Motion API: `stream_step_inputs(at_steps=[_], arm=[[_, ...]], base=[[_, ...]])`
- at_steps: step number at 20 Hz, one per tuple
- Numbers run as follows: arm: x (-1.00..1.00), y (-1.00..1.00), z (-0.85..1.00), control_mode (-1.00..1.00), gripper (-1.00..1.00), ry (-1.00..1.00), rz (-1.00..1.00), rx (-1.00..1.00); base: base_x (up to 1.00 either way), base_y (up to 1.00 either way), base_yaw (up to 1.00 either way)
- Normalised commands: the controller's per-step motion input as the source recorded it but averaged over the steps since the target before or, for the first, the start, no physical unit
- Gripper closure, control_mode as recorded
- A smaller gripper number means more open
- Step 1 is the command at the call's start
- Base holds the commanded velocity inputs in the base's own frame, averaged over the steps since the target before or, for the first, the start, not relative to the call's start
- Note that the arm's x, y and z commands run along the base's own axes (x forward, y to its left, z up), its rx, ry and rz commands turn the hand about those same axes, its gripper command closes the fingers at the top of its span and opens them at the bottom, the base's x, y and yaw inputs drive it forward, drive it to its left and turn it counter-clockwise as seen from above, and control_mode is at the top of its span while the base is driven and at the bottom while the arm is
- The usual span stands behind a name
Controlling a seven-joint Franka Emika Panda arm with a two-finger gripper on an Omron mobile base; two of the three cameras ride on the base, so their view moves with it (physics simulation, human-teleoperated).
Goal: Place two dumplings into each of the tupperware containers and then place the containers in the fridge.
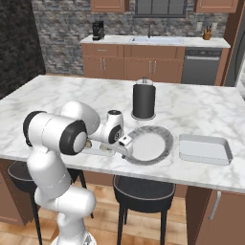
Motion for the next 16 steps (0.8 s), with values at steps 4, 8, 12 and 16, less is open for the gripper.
stream_step_inputs(at_steps=[4,8,12,16], arm=[[0.00,0.00,-0.14,-1.00,-1.00,0.05,0.00,0.04],[0.00,0.00,-0.09,-1.00,1.00,0.05,0.00,0.02],[0.00,0.00,-0.01,-1.00,1.00,0.05,0.00,0.00],[0.00,0.00,0.00,-1.00,1.00,0.04,0.00,0.00]], base=[[0.00,0.00,0.00],[0.00,0.00,0.00],[0.00,0.00,0.00],[0.00,0.00,0.00]])
